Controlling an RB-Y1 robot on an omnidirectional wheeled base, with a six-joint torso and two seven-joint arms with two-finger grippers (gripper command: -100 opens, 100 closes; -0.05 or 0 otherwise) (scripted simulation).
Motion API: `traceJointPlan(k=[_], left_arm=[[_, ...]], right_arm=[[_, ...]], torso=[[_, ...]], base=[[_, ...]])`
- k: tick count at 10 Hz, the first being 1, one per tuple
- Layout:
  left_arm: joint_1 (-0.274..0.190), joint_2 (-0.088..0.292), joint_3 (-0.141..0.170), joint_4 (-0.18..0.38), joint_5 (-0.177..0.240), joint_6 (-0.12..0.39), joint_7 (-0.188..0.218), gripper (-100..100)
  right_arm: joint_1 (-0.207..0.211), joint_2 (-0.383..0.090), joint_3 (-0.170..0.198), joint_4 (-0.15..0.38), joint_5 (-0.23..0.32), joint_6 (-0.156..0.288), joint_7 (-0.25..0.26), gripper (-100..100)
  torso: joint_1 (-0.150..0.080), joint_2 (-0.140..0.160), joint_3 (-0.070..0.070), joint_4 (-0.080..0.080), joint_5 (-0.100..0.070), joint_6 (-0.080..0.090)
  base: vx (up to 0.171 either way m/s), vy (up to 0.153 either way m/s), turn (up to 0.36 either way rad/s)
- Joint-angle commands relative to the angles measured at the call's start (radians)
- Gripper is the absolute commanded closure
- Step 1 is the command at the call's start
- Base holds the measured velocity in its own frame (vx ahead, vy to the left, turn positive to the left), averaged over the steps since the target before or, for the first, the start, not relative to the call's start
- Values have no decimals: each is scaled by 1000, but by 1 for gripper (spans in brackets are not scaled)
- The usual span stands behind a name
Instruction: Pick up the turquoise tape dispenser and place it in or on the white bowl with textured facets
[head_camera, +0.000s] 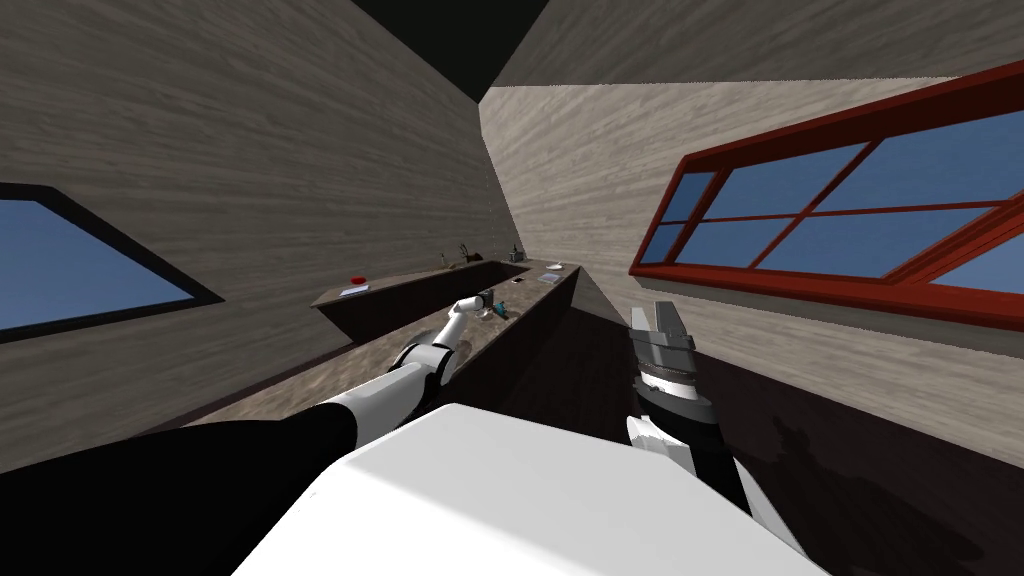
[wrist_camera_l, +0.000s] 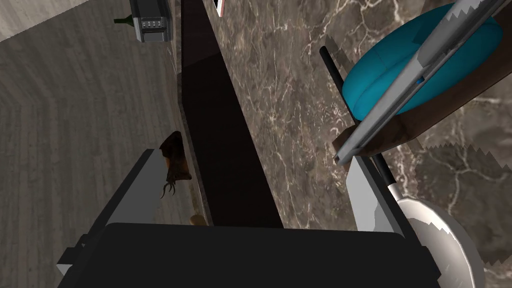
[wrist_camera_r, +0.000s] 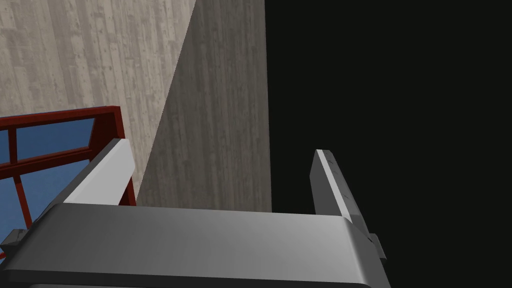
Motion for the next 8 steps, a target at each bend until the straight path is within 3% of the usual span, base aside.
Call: traceJointPlan(k=[1, 2, 3, 5, 8], left_arm=[[-40, 10, 4, 50, 16, 50, -17, -100], [-40, 10, 4, 77, 16, 53, -17, -100], [-76, 20, 7, 119, 31, 90, -33, -100], [-76, 20, 7, 159, 31, 95, -33, -100], [-143, 42, 13, 255, 59, 172, -64, -100]], right_arm=[[0, 0, 0, 0, 0, 0, 0, 0], [0, 0, 0, 0, 0, 0, 0, 0], [0, 0, 0, 0, 0, 0, 0, 0], [0, 0, 0, 0, 0, 0, 0, 0], [0, 0, 0, 0, 0, 0, 0, 0]], torso=[[0, 0, 0, 0, 0, 0], [0, 0, 0, 0, 0, 0], [1, 0, 0, 0, 0, 0], [0, -1, 0, 0, 0, 0], [0, 0, 0, 0, 0, 0]], base=[[16, 29, -104], [16, 33, -44], [24, 30, -98], [12, 16, -17], [15, 22, -79]])
